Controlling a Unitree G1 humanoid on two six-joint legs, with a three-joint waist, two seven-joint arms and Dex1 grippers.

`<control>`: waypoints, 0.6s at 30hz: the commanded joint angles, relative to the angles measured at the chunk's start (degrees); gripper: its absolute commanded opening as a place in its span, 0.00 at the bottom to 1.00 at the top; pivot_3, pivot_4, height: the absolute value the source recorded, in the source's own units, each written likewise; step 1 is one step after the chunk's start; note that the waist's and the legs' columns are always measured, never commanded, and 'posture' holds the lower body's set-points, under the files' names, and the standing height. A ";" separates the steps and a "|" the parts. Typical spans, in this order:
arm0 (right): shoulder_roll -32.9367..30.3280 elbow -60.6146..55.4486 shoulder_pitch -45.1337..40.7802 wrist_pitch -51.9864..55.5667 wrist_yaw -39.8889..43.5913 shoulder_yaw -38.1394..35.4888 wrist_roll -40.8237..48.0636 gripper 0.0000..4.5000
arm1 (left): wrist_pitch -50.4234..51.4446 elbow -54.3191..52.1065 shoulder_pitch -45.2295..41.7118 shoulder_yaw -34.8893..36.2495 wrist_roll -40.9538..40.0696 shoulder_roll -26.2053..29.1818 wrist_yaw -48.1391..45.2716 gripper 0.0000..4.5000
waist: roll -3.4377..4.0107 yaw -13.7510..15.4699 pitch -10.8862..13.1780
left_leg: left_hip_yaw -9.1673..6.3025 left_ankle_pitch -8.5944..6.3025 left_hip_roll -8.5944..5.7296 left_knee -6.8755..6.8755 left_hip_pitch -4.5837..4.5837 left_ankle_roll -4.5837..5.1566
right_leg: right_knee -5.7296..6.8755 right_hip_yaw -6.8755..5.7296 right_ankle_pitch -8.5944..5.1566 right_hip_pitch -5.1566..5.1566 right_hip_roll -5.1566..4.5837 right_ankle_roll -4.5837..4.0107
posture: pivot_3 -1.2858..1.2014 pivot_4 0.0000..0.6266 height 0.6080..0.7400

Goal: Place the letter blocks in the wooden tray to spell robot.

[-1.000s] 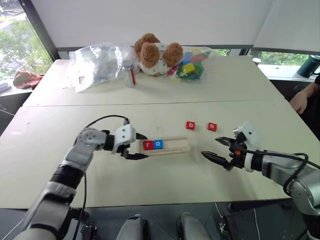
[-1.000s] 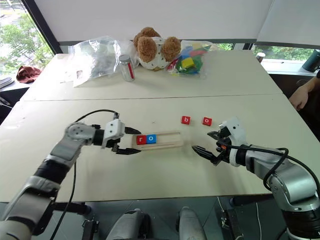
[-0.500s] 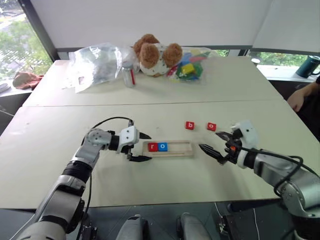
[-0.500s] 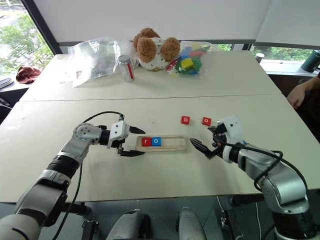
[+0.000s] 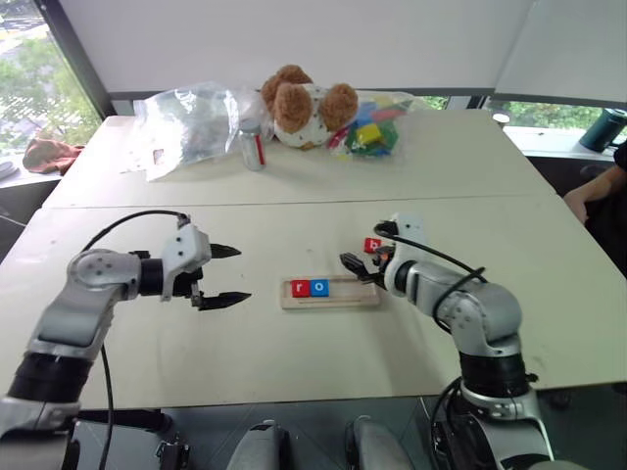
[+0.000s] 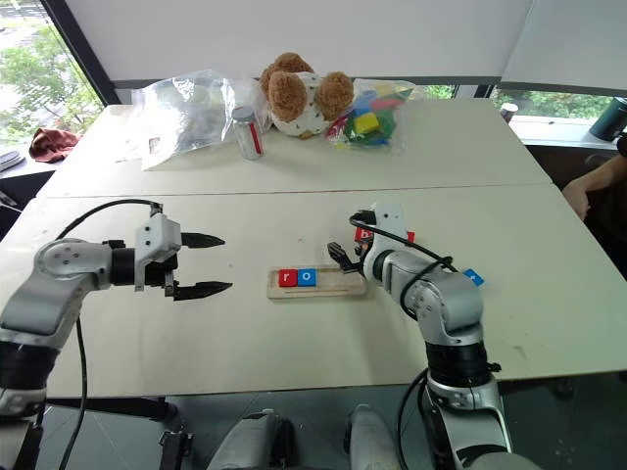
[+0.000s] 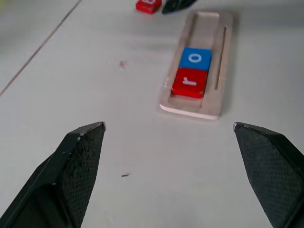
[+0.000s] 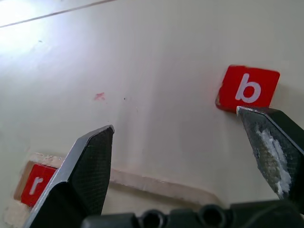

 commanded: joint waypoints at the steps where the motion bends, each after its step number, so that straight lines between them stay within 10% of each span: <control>1: 0.90 3.42 -2.12 -1.70 -2.23 -0.41 -3.51 1.00 | 2.75 -7.01 2.75 2.75 -1.59 2.00 2.09 0.99 | 0.00 -0.28 0.00 | 0.00 0.00 0.01 -0.02 0.00 0.00 | -0.01 0.00 0.00 -0.02 0.01 0.00 | 0.52 0.24 1.00; 13: 4.69 14.57 -5.94 -11.26 -3.46 1.25 -10.99 1.00 | 7.89 -12.31 2.13 2.99 -3.65 2.05 7.02 0.99 | 0.00 -0.56 0.00 | 0.03 0.05 0.07 -0.06 0.21 -0.08 | 0.10 -0.01 0.00 0.08 0.16 0.00 | 0.52 0.24 1.00; 18: 4.97 17.18 -6.21 -14.59 -3.17 2.04 -13.63 0.58 | 8.51 -12.91 2.72 3.17 -3.79 2.56 7.23 1.00 | 0.00 -0.54 0.00 | 0.03 0.05 0.09 -0.07 0.20 -0.09 | 0.10 -0.01 0.00 0.06 0.17 0.00 | 0.52 0.24 1.00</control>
